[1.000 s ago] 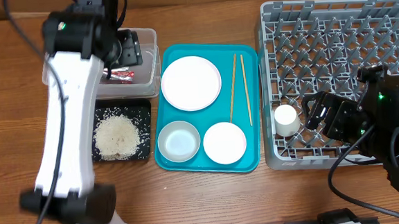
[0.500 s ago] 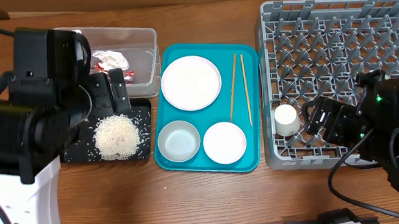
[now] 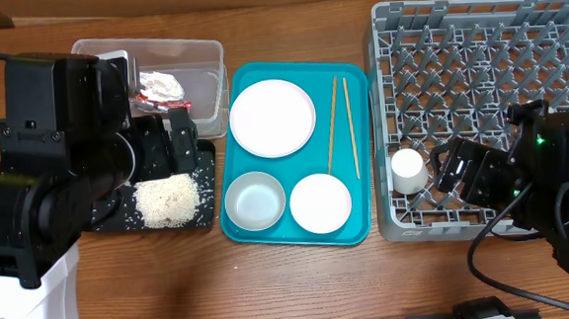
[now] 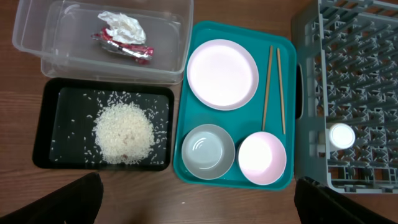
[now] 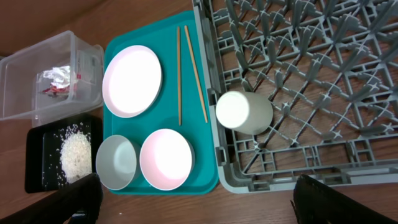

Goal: Sort waste into correct bins and load items into the dishwasher

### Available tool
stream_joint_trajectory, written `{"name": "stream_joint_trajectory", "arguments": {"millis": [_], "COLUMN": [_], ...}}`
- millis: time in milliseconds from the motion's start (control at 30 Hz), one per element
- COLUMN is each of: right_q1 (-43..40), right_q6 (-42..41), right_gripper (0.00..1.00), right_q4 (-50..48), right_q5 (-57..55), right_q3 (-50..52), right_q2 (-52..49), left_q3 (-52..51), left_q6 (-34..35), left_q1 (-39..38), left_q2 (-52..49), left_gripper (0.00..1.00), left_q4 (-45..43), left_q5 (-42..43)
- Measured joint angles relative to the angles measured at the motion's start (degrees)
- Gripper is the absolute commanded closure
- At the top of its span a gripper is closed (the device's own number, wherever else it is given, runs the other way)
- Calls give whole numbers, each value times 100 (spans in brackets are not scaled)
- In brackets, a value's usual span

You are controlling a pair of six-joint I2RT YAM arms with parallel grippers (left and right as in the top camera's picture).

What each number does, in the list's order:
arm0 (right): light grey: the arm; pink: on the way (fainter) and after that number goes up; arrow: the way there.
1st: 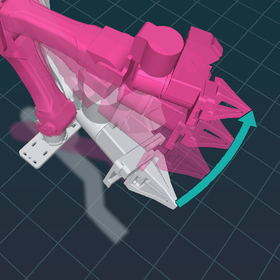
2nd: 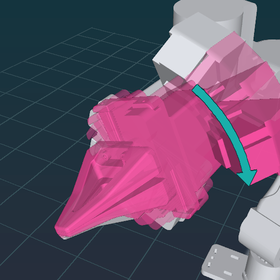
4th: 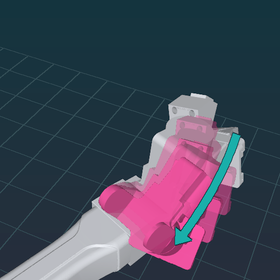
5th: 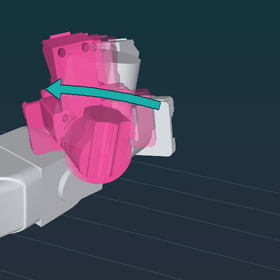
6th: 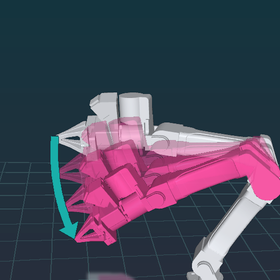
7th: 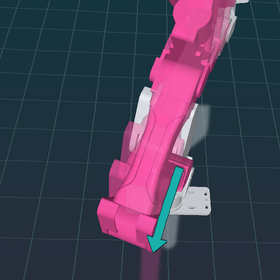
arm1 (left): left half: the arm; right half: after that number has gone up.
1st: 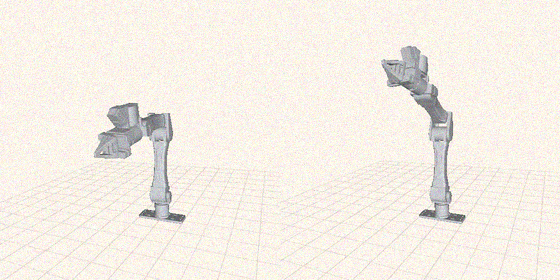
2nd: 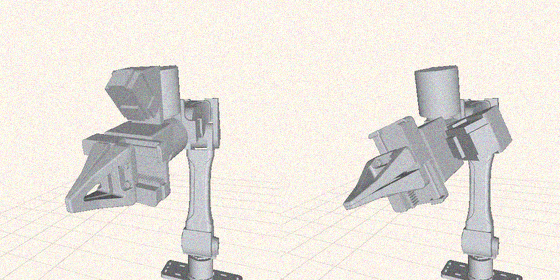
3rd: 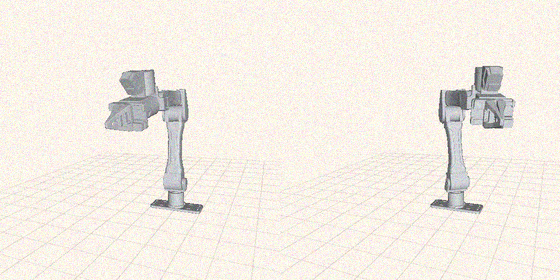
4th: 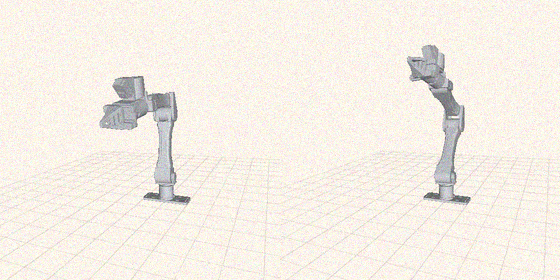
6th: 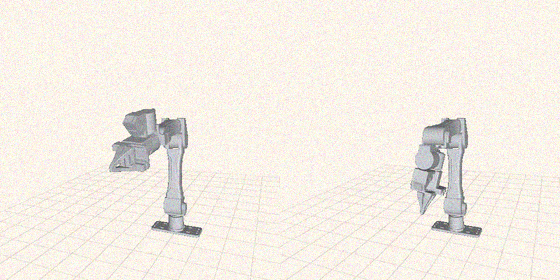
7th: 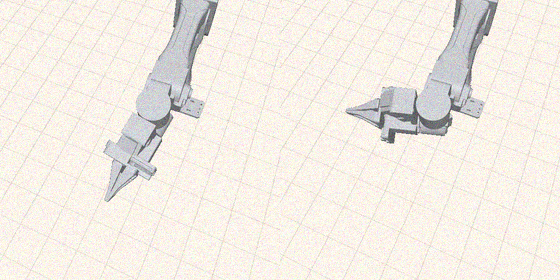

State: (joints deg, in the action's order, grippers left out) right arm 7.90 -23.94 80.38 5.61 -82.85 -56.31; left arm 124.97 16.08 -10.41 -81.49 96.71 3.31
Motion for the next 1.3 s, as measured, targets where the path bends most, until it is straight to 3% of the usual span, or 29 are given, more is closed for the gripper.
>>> {"name": "stream_joint_trajectory", "arguments": {"millis": [267, 433, 633, 1000, 1300], "right_q1": [0, 0, 0, 0, 2], "right_q6": [0, 0, -2, 0, 0], "right_gripper": [0, 0, 0, 0, 0], "right_q4": [-2, 0, 0, -4, 2], "right_q5": [0, -2, 0, -2, 2], "right_q3": [0, 0, 0, 2, 2], "right_q2": [0, 0, 0, 0, 0], "left_q3": [-15, -691, -2951, -7506, -10356], "left_q6": [-101, -868, -1655, -1932, -1950], "left_q1": [-2, -2, 4, 415, 420], "left_q2": [44, 748, 2677, 5521, 7458], "left_gripper": [0, 0, 0, 0, 0], "left_q4": [-68, -1674, -3773, -6944, -8627], "left_q5": [-59, -245, -245, -262, -136]}}
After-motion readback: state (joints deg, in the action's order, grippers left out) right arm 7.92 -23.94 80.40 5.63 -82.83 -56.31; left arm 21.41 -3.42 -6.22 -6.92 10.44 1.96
